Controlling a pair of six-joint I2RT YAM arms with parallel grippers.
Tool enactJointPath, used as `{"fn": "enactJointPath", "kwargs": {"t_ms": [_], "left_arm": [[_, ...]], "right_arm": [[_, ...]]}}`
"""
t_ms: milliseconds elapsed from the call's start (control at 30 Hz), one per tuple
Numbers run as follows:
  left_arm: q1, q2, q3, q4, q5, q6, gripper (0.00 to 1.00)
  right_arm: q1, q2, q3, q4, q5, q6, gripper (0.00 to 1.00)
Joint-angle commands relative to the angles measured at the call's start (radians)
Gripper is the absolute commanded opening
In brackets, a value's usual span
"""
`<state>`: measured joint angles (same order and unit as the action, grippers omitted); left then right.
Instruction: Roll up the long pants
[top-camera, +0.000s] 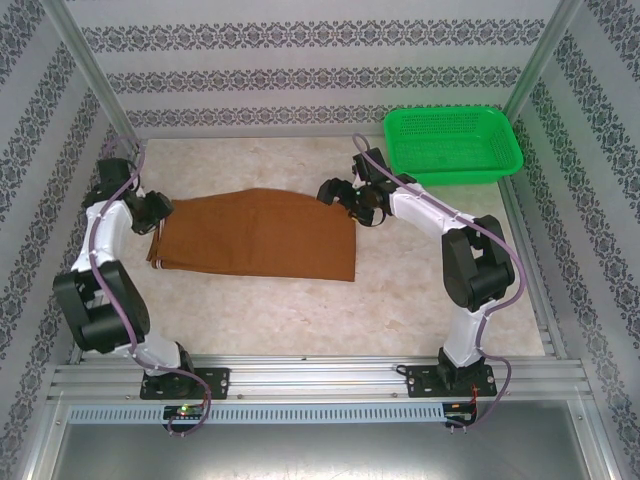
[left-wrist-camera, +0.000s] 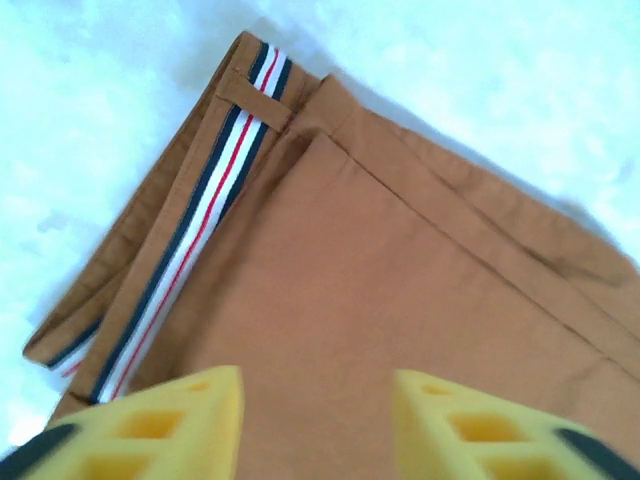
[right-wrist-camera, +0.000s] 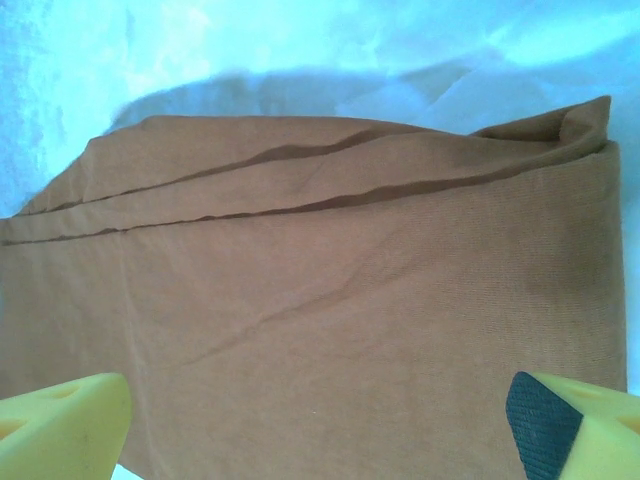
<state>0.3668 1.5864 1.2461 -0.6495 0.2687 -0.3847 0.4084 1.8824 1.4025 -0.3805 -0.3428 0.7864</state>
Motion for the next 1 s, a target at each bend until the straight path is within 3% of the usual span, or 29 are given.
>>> {"fn": "enactJointPath", "kwargs": {"t_ms": [0,100,300,400,467,533,633,867,933,967], "left_arm": [[-0.017,-0.016,0.006,0.047,-0.052,-0.021,0.50],[-0.053,-0.072,-0.037,0.054,-0.036,-0.002,0.49],[-0.244,-0.074,-0.171,0.127,-0.054,0.004,0.44],[-0.270,-0.024,-0.172,0.127,-0.059,-0.007,0.19],[-0.271,-0.007,-0.160,0.124,-0.047,0.005,0.25],[-0.272,-0.002,-0.143,0.102,-0.083,0.007,0.38],[-0.273,0.005,-0.131,0.103,-0.087,0.031,0.46],[-0.274,0.118,-0.124,0.159,-0.040,0.021,0.43],[-0.274,0.174,-0.108,0.159,-0.041,0.020,0.40],[-0.275,0.206,-0.098,0.163,-0.029,0.022,0.31]], "right_arm": [[0.004,0.026,-0.038,0.003,-0.022,-0.021,0.98],[0.001,0.020,-0.063,-0.002,-0.010,-0.050,0.98],[-0.012,0.060,0.039,-0.163,0.124,-0.164,0.98],[-0.042,0.118,0.101,-0.204,0.070,-0.203,0.98],[-0.066,0.123,0.055,-0.103,-0.034,-0.182,0.98],[-0.086,0.143,0.038,-0.057,-0.088,-0.152,0.98],[-0.089,0.181,0.059,-0.060,-0.087,-0.150,0.98],[-0.089,0.290,0.167,-0.073,-0.087,-0.174,0.98],[-0.091,0.311,0.190,-0.077,-0.091,-0.173,0.90],[-0.093,0.320,0.200,-0.078,-0.095,-0.170,0.81]]}}
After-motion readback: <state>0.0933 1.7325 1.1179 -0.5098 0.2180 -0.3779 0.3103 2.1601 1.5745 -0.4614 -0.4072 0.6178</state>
